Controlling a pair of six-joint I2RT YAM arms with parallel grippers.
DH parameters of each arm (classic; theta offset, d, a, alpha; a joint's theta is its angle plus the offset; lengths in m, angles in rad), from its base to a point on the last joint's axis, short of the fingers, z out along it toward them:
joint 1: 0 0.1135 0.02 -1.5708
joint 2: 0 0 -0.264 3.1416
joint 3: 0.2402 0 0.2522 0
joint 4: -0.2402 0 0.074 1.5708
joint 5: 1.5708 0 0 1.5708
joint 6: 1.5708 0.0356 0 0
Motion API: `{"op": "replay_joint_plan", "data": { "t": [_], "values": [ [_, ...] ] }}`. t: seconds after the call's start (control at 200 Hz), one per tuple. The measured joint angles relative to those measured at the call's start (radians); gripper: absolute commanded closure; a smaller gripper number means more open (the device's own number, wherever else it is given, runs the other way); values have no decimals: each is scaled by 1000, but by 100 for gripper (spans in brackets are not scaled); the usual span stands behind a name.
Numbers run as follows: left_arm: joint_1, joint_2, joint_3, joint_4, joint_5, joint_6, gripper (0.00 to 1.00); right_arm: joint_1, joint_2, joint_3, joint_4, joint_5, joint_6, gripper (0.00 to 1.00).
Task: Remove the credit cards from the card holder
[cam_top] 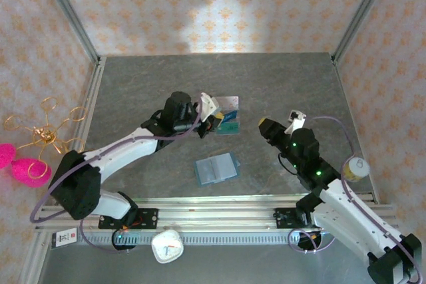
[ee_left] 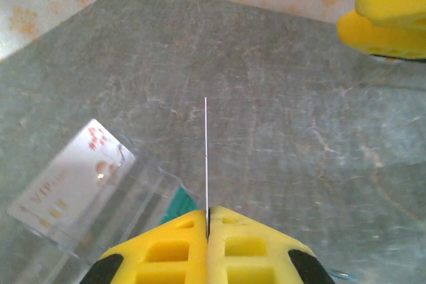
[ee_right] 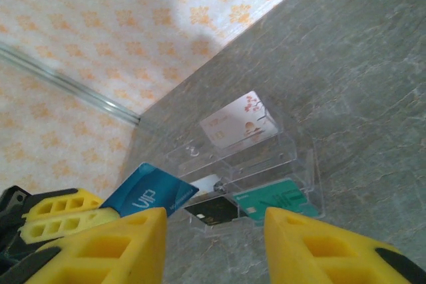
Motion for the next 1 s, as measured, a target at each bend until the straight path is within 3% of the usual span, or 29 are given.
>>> {"op": "replay_joint_plan", "data": {
  "t": [0.275, 0.561, 0.736, 1.001],
  "values": [
    [69, 136, 146, -69, 66, 163, 100, -108, 43, 0, 23, -29, -19, 59],
    [69, 269, 257, -153, 124, 294, 100, -225, 155, 0, 73, -93, -44, 59],
    [70, 364, 323, -190, 122, 339, 100, -252, 206, 4, 93, -123, -59, 59],
    [91, 390, 354, -213, 122, 351, 100, -254, 210, 21, 102, -142, -77, 60]
  ]
}}
